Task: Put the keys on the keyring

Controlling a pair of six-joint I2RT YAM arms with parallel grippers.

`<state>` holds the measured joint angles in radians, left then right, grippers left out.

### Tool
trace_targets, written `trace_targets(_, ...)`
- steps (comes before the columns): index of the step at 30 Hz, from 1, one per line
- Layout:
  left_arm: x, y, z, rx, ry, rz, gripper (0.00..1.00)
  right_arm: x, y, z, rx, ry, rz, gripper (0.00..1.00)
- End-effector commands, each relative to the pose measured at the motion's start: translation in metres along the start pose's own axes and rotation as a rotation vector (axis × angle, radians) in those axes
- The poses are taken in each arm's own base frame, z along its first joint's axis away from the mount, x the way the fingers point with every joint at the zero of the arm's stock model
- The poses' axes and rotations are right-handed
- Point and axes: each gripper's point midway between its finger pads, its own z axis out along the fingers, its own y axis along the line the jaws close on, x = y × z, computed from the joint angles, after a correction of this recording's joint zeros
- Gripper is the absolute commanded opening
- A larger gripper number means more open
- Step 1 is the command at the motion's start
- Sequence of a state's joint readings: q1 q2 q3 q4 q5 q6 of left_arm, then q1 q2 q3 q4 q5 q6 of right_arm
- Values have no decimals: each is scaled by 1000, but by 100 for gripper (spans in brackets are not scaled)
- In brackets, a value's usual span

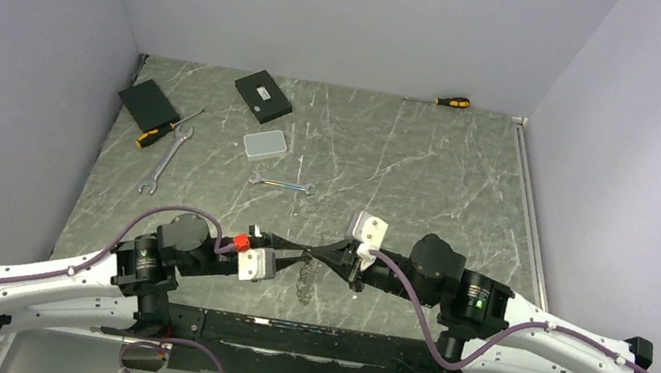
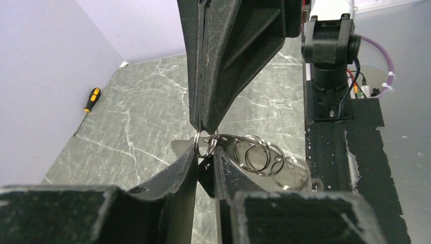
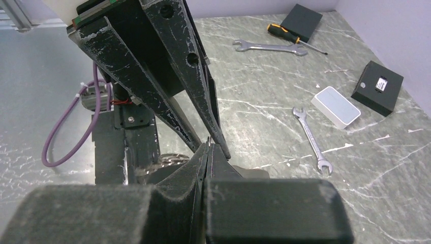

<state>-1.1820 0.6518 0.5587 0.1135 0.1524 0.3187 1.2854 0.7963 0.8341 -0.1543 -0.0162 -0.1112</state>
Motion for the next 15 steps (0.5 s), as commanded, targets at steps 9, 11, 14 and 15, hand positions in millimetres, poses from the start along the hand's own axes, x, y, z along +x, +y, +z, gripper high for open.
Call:
trace_targets(9,-19,-7,2,44,-89,0,0,-13,6,3,-36,-57,0,0)
trace_targets(11,-17,-7,2,45,-78,-4,0,-12,6,2,-30,-53,0,0)
trace_targets(14,-14,-2,1,13,-54,-13,0,-11,3,-1,-17,-45,0,0)
trace_targets(15,-12,-1,1,6,-43,-13,0,-10,2,-2,-10,-37,2,3)
